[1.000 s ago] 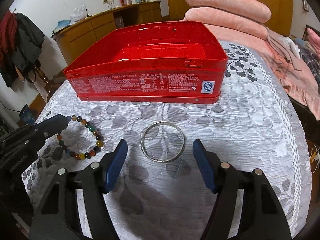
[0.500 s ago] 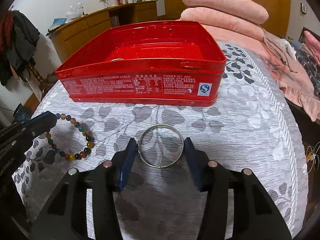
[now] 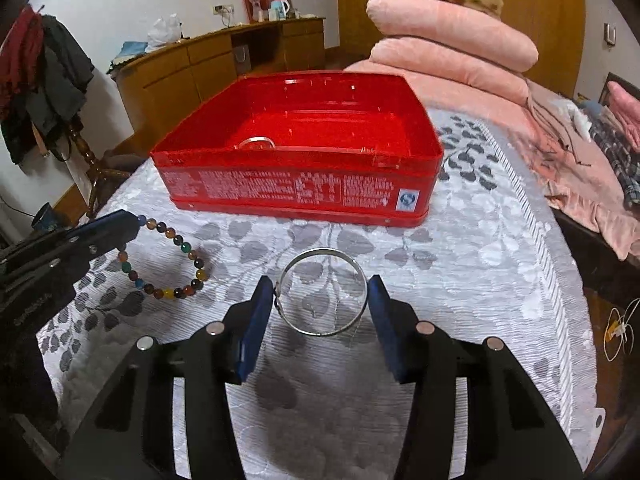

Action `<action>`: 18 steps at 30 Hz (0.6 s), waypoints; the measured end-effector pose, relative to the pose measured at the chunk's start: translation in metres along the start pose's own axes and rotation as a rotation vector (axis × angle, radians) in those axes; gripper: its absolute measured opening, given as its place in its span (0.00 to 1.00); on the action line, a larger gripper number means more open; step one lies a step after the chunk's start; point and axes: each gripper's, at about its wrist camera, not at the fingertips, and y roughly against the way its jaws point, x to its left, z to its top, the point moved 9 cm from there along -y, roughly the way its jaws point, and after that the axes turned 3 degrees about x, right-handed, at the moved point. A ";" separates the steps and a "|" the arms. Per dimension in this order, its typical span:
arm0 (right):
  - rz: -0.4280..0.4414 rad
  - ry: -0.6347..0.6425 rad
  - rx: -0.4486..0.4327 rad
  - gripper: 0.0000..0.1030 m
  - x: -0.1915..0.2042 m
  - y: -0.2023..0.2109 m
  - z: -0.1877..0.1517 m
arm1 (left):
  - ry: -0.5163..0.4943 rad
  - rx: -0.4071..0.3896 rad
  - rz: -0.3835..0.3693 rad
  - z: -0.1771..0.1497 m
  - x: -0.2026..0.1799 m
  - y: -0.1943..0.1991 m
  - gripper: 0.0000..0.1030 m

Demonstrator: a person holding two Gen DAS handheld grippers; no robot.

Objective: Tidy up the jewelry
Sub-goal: 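Grasp the silver bangle with the right gripper while the left lifts the bead bracelet, then carry the bead bracelet and bangle into the red tin with both grippers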

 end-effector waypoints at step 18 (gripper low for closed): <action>0.033 0.032 -0.085 0.46 0.008 0.023 0.052 | 0.002 -0.089 -0.006 0.052 -0.002 0.018 0.07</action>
